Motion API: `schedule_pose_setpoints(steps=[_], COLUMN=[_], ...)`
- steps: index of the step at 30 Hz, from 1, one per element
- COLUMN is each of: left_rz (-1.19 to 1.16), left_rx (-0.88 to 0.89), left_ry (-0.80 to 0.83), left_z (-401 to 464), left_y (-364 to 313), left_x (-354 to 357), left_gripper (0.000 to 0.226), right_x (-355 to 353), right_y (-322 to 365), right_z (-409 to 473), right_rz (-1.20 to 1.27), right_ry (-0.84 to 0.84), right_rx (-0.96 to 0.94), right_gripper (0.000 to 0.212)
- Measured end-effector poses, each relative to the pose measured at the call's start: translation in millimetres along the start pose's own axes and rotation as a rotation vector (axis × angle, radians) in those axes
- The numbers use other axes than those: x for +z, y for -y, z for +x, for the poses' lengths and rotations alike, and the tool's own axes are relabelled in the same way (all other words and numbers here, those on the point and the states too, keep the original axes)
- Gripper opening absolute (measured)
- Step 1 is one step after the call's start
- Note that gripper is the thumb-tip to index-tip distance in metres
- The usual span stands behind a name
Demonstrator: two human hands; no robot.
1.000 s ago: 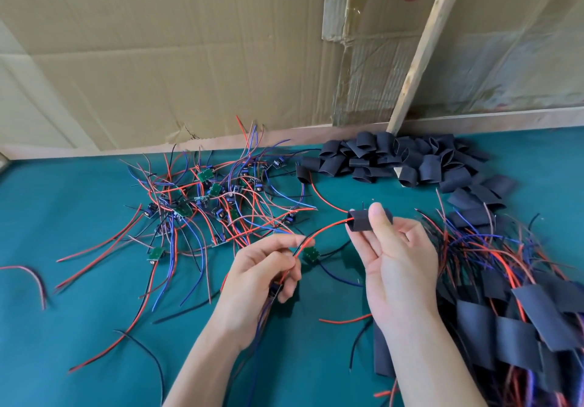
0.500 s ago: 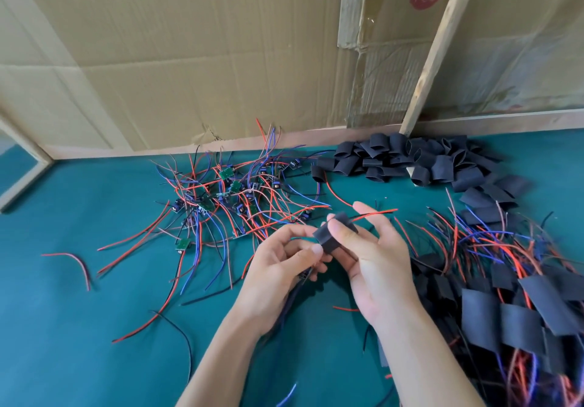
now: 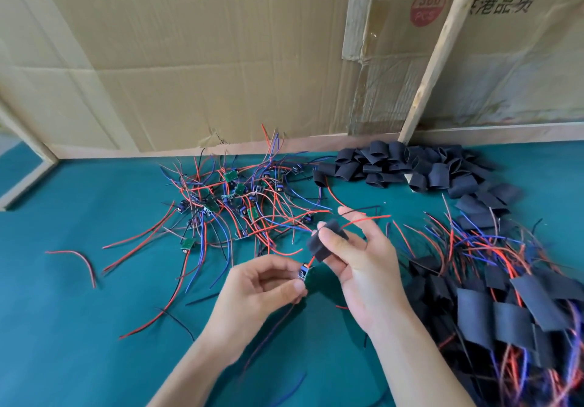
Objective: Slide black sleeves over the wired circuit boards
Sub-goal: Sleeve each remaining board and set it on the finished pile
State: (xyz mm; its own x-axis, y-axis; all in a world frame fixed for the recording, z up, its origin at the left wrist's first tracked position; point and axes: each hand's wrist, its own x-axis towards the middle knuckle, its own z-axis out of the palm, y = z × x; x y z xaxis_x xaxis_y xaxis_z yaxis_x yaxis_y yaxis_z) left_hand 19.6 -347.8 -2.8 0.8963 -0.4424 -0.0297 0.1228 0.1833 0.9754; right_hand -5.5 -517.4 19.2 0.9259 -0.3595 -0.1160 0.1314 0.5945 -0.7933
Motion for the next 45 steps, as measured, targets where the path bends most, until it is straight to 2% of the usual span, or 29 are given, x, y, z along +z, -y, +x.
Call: schedule_pose_setpoints(steps=[3, 6, 11, 13, 18, 22, 25, 30, 36, 41, 43, 45], left_rz=[-0.013, -0.051, -0.012, -0.017, -0.028, -0.025, -0.086, -0.265, -0.205, -0.296, -0.328, -0.316], left_rx=[0.033, 0.050, 0.037, 0.033, 0.024, 0.033, 0.029, -0.004, -0.002, -0.067, -0.097, -0.134], left_ry=[-0.054, -0.080, -0.149, -0.144, -0.149, -0.159, -0.175, -0.035, 0.160, 0.160, 0.105, 0.036], left_z=[5, 6, 5, 5, 6, 6, 6, 5, 1, 5, 7, 10], left_y=[3, 3, 4, 3, 0, 3, 3, 0, -5, -15, -15, -10], left_x=[-4, -4, -1, 1, 3, 3, 2, 0, 2, -8, -11, -14], left_gripper=[0.020, 0.022, 0.020, 0.020, 0.016, 0.017, 0.027, 0.028, 0.036, 0.035, 0.024, 0.015], right_x=[0, 4, 2, 2, 2, -1, -2, -1, 10, 18, 10, -8], right_y=[-6, -10, -10, -9, -8, -12, -17, -12, -5, 42, 79, 112], right_z=[-2, -4, -3, -5, -5, -5, -5, -6, -13, -22, -32, -47], right_rz=[-0.194, -0.272, -0.253, -0.262, -0.209, -0.285, -0.354, -0.288, -0.237, -0.229, -0.355, -0.641], right_ry=[0.007, 0.026, 0.052, 0.060, 0.089, 0.102, 0.080, 0.086, -0.053, -0.189, -0.154, -0.097], right_rx=[-0.029, -0.046, -0.034, -0.037, -0.020, -0.035, -0.057, -0.027, 0.057, -0.028, -0.061, -0.047], right_gripper=[0.058, 0.052, 0.049, 0.055, 0.052, 0.042, 0.033, 0.050, 0.016, 0.020, 0.019, 0.018])
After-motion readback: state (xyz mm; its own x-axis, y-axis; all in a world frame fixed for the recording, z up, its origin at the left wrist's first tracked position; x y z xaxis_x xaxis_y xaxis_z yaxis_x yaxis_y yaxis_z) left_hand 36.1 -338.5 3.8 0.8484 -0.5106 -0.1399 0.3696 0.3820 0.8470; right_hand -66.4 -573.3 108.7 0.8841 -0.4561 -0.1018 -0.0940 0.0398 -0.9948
